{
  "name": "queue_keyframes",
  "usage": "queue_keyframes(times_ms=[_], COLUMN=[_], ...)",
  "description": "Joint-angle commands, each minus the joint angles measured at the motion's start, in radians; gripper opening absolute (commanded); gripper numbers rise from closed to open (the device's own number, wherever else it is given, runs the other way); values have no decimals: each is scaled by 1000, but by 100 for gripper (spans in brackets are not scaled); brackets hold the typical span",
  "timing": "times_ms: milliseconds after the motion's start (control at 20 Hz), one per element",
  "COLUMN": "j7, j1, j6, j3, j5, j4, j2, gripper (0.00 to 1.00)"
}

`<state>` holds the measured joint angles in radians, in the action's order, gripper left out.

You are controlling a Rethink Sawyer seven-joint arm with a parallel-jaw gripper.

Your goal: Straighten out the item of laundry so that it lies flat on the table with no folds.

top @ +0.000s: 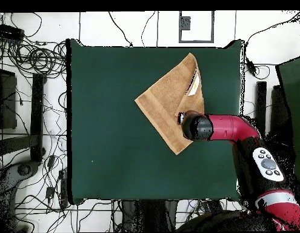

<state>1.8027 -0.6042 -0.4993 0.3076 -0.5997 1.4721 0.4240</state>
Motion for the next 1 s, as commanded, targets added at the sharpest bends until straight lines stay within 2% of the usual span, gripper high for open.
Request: queue_keyframes(times_ms=[50,400,450,1000], j7=[-60,-60,-60,-130], j1=[52,62,63,16], j6=[-44,-46,-45,-80], j3=[100,87,87,119], j5=[17,4,4,12], j4=[38,34,34,62], j2=[-75,-68,-67,-52], gripper=[100,100,0,0])
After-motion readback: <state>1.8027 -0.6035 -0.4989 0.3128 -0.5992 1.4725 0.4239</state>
